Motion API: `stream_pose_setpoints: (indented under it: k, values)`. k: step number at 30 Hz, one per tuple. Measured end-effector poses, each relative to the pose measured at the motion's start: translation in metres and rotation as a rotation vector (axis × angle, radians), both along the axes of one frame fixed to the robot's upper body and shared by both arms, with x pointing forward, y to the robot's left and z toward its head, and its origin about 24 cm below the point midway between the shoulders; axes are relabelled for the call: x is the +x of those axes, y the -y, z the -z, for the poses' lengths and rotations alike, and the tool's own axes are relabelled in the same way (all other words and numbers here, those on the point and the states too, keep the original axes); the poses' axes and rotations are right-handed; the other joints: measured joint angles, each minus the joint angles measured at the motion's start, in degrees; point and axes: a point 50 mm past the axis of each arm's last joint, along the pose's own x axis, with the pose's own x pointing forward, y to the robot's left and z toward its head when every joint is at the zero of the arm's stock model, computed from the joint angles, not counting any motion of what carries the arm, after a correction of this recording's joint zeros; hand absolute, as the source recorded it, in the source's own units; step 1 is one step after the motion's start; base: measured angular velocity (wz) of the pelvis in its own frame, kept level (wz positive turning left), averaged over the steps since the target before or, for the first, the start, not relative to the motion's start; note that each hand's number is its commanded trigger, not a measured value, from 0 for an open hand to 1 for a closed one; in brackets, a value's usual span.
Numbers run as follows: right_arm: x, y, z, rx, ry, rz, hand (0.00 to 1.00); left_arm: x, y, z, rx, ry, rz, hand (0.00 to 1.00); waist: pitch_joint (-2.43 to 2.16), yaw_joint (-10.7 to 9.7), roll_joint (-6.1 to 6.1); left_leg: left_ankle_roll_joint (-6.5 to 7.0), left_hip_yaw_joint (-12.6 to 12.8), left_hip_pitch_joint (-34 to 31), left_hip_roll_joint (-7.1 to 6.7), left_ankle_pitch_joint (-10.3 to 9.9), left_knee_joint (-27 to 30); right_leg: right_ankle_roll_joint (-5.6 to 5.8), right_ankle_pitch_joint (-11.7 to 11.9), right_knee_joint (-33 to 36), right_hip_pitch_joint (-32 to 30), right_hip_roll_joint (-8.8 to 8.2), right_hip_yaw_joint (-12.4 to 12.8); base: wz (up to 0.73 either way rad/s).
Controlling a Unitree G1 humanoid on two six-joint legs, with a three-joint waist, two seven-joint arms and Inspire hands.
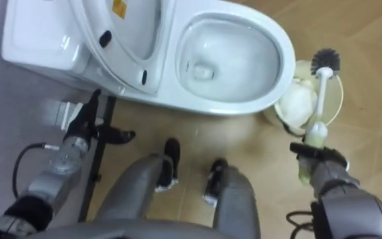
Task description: Brush toilet
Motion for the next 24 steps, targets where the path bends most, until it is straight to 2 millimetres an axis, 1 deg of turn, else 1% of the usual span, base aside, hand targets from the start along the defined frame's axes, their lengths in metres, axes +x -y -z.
stream_pose_setpoints:
  k: [1,2,3,5,6,7,8,11,13,14,15,17,18,21,22,24]
  values:
    - [-0.008,-0.004,0.005,0.016,-0.017,0.011,1.0,-0.007,-0.004,0.003,0.001,-0.017,-0.016,0.0,-0.38,-0.1,-0.36,-0.01,-0.2,2.2,-0.09,0.0,-1.1,0.15,0.1,-1.7,2.6,0.13,-0.5,0.12]
    - [-0.014,-0.005,0.008,0.025,-0.029,0.019,1.0,-0.01,-0.006,0.005,-0.001,-0.026,-0.025,0.0,-0.48,-0.1,-0.5,0.0,-0.4,3.2,-0.14,0.0,-1.6,0.19,0.2,-2.5,3.9,0.13,-0.8,0.16]
    - [-0.023,-0.007,0.012,0.042,-0.037,0.041,1.0,-0.018,-0.009,0.007,-0.01,-0.041,-0.043,0.0,-0.73,-0.2,-0.71,0.02,-0.7,5.4,-0.3,-0.1,-2.6,0.35,0.3,-4.0,6.5,0.15,-1.4,0.16]
    - [-0.048,-0.01,0.02,0.065,-0.073,0.093,1.0,-0.038,-0.018,0.012,-0.013,-0.074,-0.085,0.0,-1.14,-0.5,-1.29,0.01,-1.2,10.0,-0.81,-0.1,-4.9,0.96,0.5,-6.8,11.0,0.44,-1.3,0.15]
    - [-0.053,-0.011,0.022,0.068,-0.076,0.098,1.0,-0.044,-0.02,0.014,-0.012,-0.083,-0.093,0.0,-1.37,-0.5,-1.41,-0.02,-1.2,11.1,-0.82,-0.1,-5.5,1.1,0.7,-7.9,12.2,0.62,-1.3,0.04]
    - [-0.064,-0.014,0.026,0.08,-0.093,0.104,1.0,-0.057,-0.025,0.016,-0.013,-0.1,-0.115,0.0,-1.76,-0.4,-1.58,-0.1,-1.2,13.3,-0.79,-0.2,-6.6,1.25,1.1,-10.1,14.8,1.01,-1.3,0.0]
    - [-0.072,-0.017,0.028,0.088,-0.107,0.106,1.0,-0.07,-0.029,0.017,-0.014,-0.119,-0.133,0.0,-1.92,-0.7,-1.72,-0.17,-1.2,15.1,-0.77,-0.5,-7.3,1.32,1.3,-11.5,16.8,1.2,-1.3,-0.03]
    - [-0.086,-0.022,0.032,0.103,-0.126,0.09,1.0,-0.089,-0.034,0.021,-0.011,-0.151,-0.174,0.0,-1.88,-1.0,-1.98,-0.33,-1.2,18.8,-0.86,-1.1,-8.4,1.47,1.3,-13.7,21.0,1.44,-1.4,0.0]
    - [-0.089,-0.024,0.033,0.112,-0.127,0.068,1.0,-0.098,-0.037,0.021,0.0,-0.159,-0.187,0.0,-1.88,-1.1,-2.19,-0.48,-1.2,20.8,-0.89,-1.4,-9.0,1.5,1.4,-14.9,23.3,1.57,-1.4,0.0]
    - [-0.086,-0.025,0.033,0.112,-0.118,0.056,1.0,-0.1,-0.038,0.02,0.001,-0.157,-0.194,0.0,-1.81,-1.2,-2.34,-0.58,-1.2,21.6,-0.92,-1.5,-9.1,1.48,1.4,-15.4,24.1,1.7,-1.4,0.0]
    - [-0.084,-0.025,0.033,0.113,-0.111,0.053,1.0,-0.1,-0.038,0.02,0.001,-0.154,-0.195,0.0,-1.73,-1.2,-2.37,-0.65,-1.2,21.9,-1.0,-1.7,-9.2,1.48,1.4,-15.6,24.5,1.76,-1.4,0.0]
    - [-0.081,-0.026,0.033,0.111,-0.099,0.031,1.0,-0.103,-0.037,0.02,0.0,-0.15,-0.199,0.0,-1.73,-1.2,-2.52,-0.85,-1.2,22.7,-0.97,-2.0,-9.2,1.38,1.5,-16.4,25.7,2.01,-1.5,0.0]
    - [-0.079,-0.026,0.032,0.109,-0.096,0.016,1.0,-0.101,-0.037,0.018,-0.004,-0.135,-0.2,0.0,-1.78,-1.2,-2.43,-0.94,-1.2,23.3,-0.93,-2.1,-9.2,1.3,1.4,-16.5,26.4,2.06,-1.7,0.05]
    - [-0.077,-0.025,0.032,0.094,-0.1,-0.018,1.0,-0.102,-0.036,0.014,-0.002,-0.112,-0.207,0.0,-1.71,-1.2,-2.41,-1.09,-2.2,24.3,-1.2,-2.4,-9.0,1.27,1.4,-17.5,28.5,2.18,-2.9,0.16]
    - [-0.076,-0.025,0.031,0.085,-0.105,-0.033,1.0,-0.1,-0.035,0.013,0.006,-0.103,-0.195,0.0,-1.71,-1.1,-2.44,-1.1,-2.7,24.5,-1.36,-2.4,-9.0,1.28,1.4,-17.6,29.0,2.19,-3.2,0.22]
    - [-0.071,-0.025,0.03,0.055,-0.111,-0.093,1.0,-0.099,-0.033,0.01,0.028,-0.089,-0.165,0.0,-1.71,-0.6,-2.41,-1.1,-2.8,24.8,-1.47,-2.4,-9.0,1.29,1.4,-18.3,29.4,2.18,-3.4,0.07]
